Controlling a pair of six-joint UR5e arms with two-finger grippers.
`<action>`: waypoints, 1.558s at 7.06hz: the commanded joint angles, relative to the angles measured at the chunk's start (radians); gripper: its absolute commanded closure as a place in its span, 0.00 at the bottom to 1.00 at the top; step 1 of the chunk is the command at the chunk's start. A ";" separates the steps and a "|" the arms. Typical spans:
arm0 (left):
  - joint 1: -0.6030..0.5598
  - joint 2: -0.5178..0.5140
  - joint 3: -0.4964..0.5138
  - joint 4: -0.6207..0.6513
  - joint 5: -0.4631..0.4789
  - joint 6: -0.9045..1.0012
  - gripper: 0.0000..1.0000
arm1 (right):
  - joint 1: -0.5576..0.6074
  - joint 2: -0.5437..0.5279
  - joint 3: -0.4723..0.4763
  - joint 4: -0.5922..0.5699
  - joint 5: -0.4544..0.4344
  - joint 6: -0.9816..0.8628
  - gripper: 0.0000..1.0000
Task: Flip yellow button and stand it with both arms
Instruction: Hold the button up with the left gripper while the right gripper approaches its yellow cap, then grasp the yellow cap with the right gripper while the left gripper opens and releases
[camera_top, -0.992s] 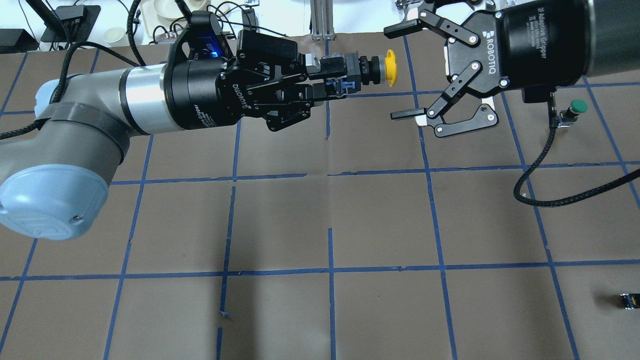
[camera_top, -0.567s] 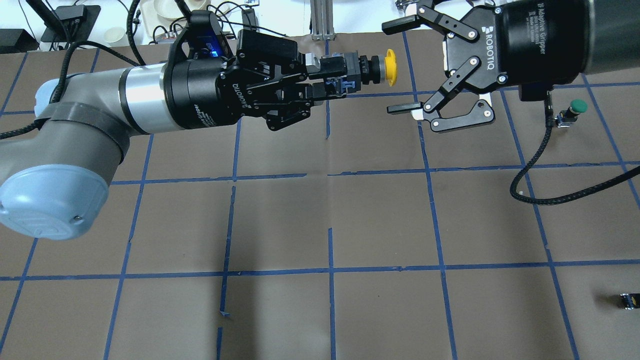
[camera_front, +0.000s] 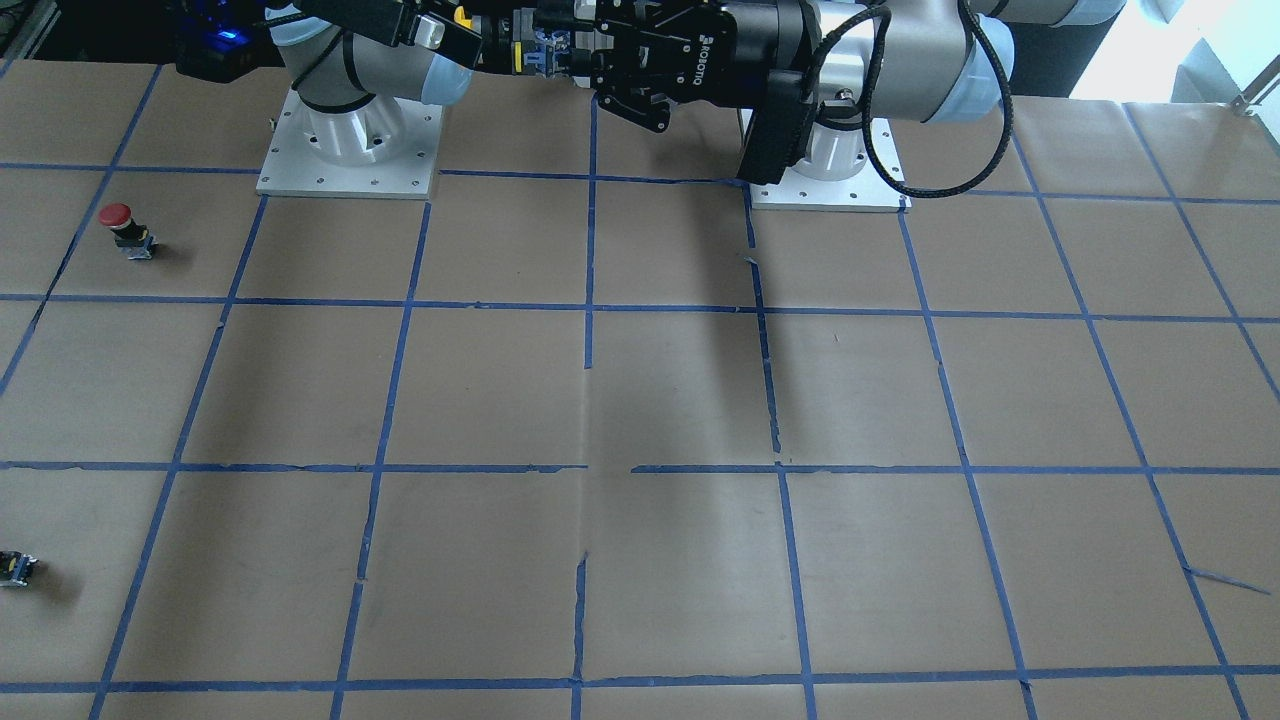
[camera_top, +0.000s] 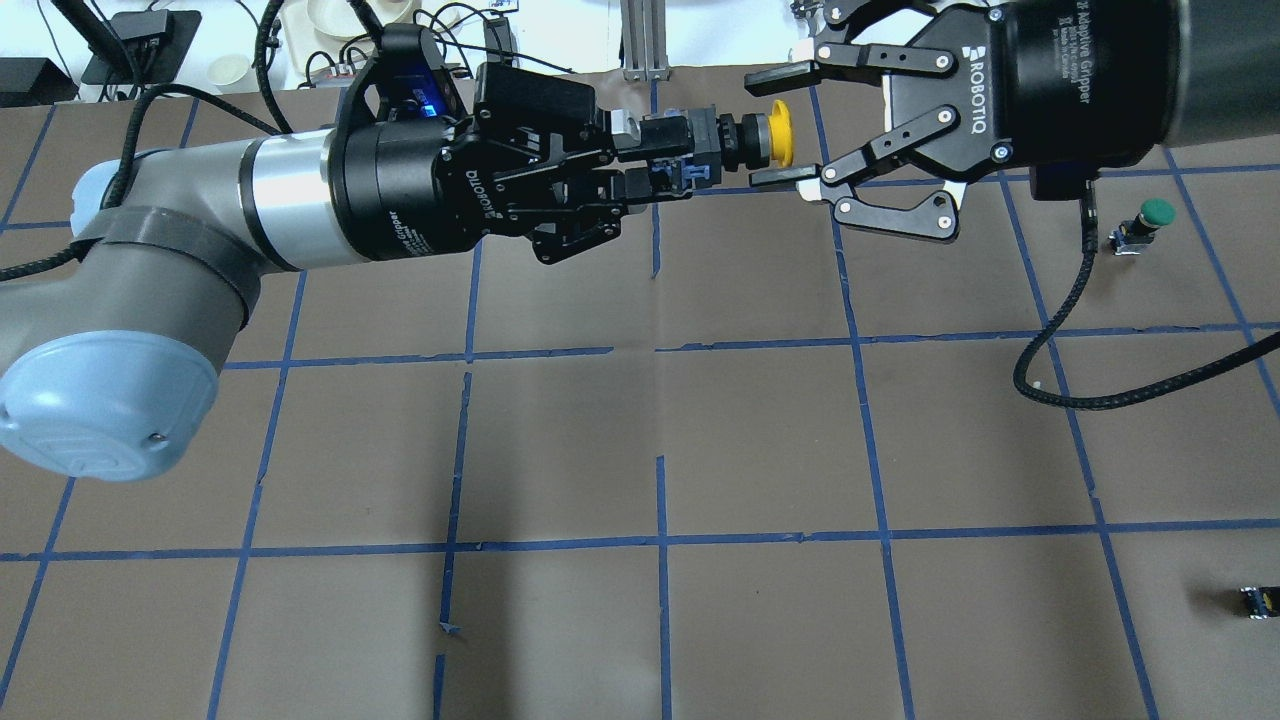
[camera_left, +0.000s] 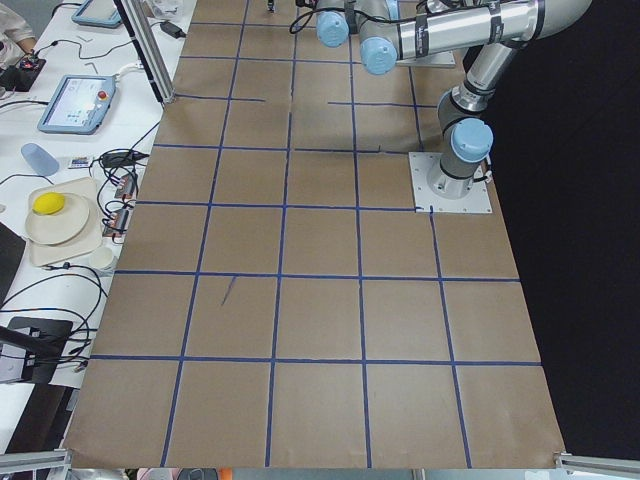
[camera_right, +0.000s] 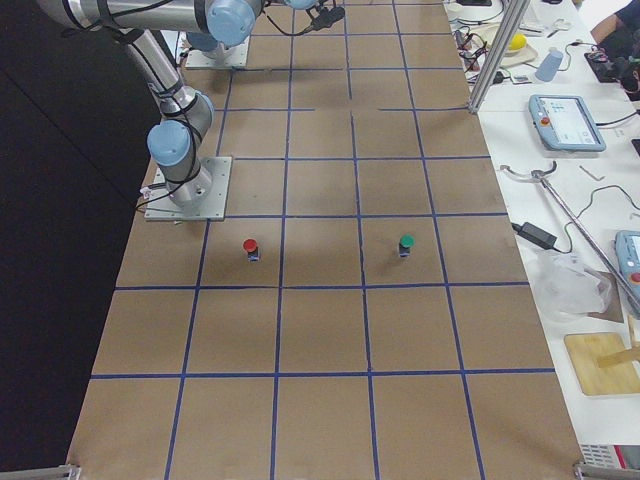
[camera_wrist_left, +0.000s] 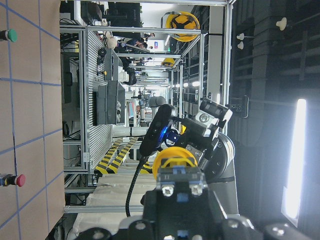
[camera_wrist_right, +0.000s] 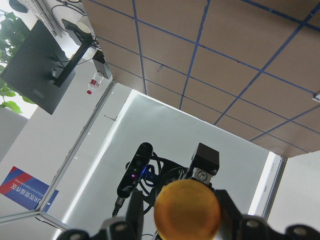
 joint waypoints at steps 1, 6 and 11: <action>0.000 0.000 0.002 0.000 0.000 -0.001 0.98 | 0.000 -0.002 0.001 0.000 0.002 0.000 0.67; 0.000 0.000 0.000 0.000 0.008 -0.056 0.08 | -0.006 0.000 -0.004 0.000 -0.001 0.000 0.70; 0.091 0.000 0.025 0.078 0.280 -0.111 0.08 | -0.118 0.077 0.001 -0.105 -0.207 -0.142 0.70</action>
